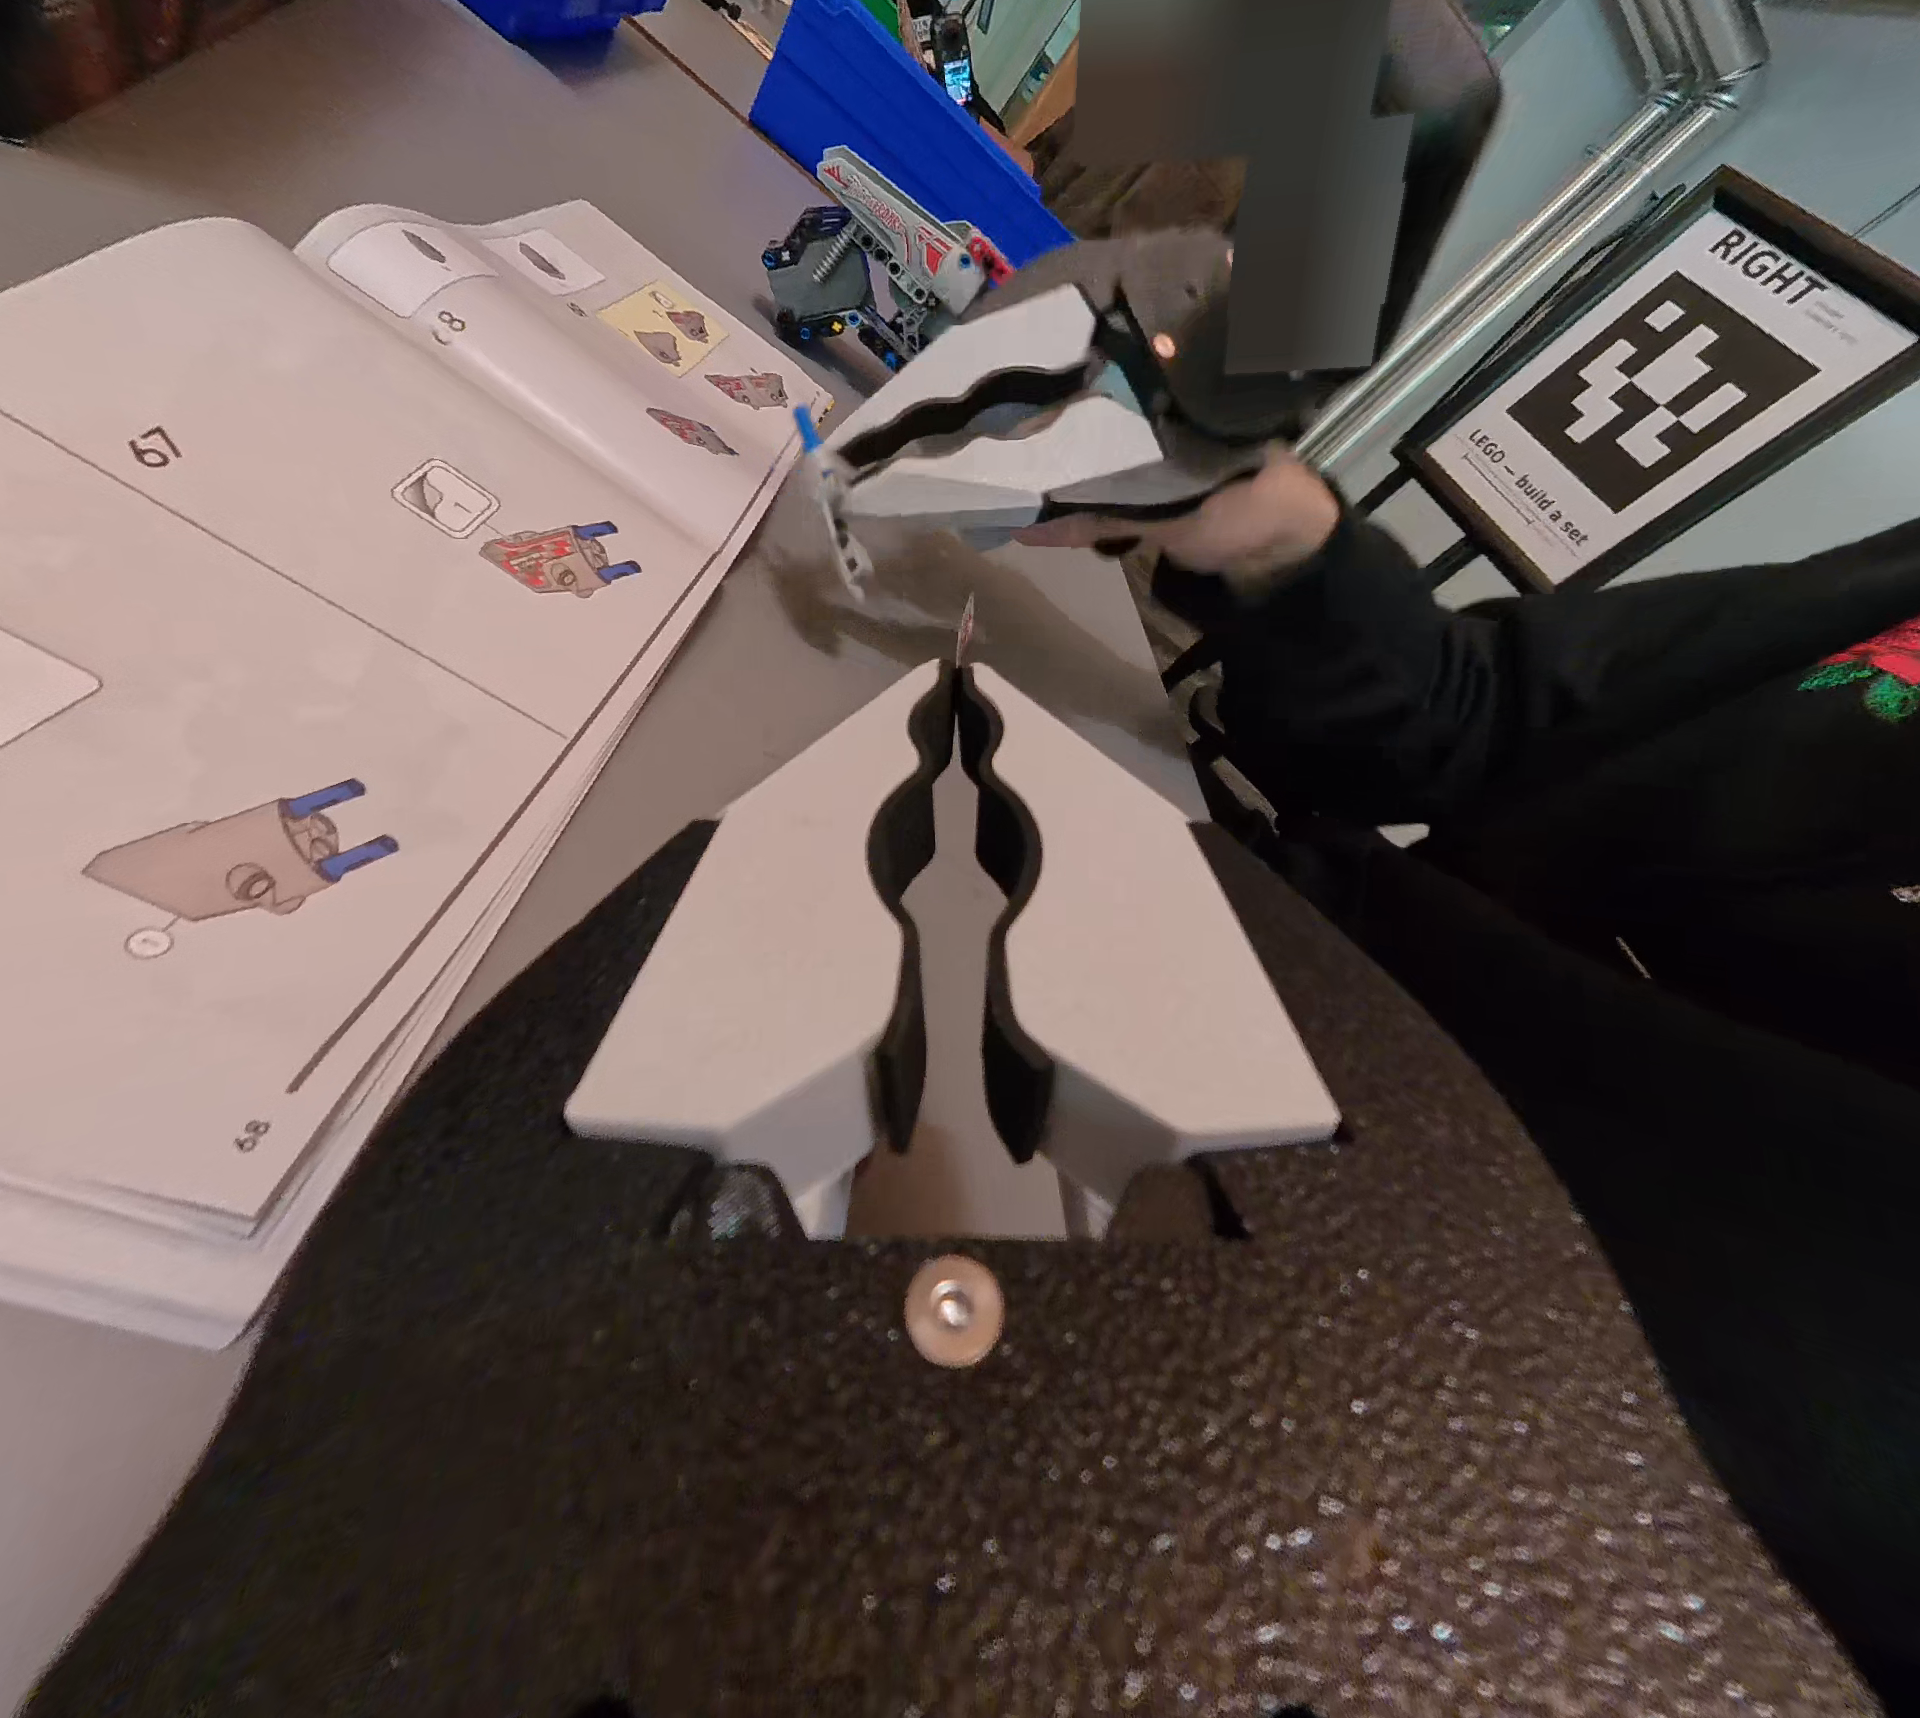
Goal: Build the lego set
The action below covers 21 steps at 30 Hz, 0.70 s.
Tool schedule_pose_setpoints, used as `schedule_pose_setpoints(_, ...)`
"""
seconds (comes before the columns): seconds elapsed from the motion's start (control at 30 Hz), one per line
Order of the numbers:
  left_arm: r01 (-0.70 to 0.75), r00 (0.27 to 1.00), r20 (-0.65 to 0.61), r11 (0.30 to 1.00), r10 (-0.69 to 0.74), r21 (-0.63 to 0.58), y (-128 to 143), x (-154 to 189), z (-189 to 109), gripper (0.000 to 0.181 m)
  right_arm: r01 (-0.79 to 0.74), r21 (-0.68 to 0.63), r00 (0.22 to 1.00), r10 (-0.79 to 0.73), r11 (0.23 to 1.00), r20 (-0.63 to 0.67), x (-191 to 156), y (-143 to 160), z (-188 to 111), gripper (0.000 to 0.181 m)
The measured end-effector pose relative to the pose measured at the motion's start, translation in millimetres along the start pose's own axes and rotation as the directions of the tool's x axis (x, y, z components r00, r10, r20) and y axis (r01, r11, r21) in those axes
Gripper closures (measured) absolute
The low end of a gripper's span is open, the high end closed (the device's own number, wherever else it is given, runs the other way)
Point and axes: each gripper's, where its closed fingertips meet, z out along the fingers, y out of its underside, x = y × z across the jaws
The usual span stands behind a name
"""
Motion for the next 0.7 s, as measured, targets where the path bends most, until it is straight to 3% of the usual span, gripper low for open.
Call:
schedule_pose_setpoints(0.03, 0.002, 1.000, -0.004, 1.000, -0.002, 0.001, 0, 1, 0, 0.181, 0.010, 0.150, 0.993, 0.008, 0.989, -0.118, 9, -12, -8, 0.175)
schedule_pose_setpoints(0.07, 0.003, 1.000, -0.009, 1.000, -0.003, -0.001, 0, 1, 1, 0.181, 0.049, 0.270, 0.966, 0.023, 0.962, -0.257, 24, -23, -18, 0.176)
schedule_pose_setpoints(0.13, -0.011, 1.000, -0.010, 1.000, 0.011, -0.009, 1, 3, 3, 0.181, 0.153, 0.274, 0.914, -0.030, 0.949, -0.405, 47, -30, -19, 0.175)
schedule_pose_setpoints(0.23, -0.026, 1.000, -0.016, 0.999, 0.025, -0.028, 4, 6, 8, 0.181, 0.145, 0.326, 0.945, -0.034, 0.934, -0.324, 50, -56, 4, 0.175)
schedule_pose_setpoints(0.3, -0.024, 1.000, -0.020, 0.999, 0.023, -0.038, 6, 6, 10, 0.181, 0.166, 0.273, 0.948, -0.077, 0.948, -0.309, 52, -60, 25, 0.175)
schedule_pose_setpoints(0.43, -0.020, 1.000, -0.020, 0.999, 0.019, -0.032, 5, 6, 10, 0.181, 0.183, 0.233, 0.951, -0.111, 0.955, -0.289, 39, -46, 32, 0.175)
schedule_pose_setpoints(0.7, -0.025, 0.999, -0.028, 0.999, 0.024, -0.023, 3, 9, 9, 0.181, 0.418, 0.081, 0.867, -0.370, 0.905, -0.333, 15, 2, 24, 0.171)
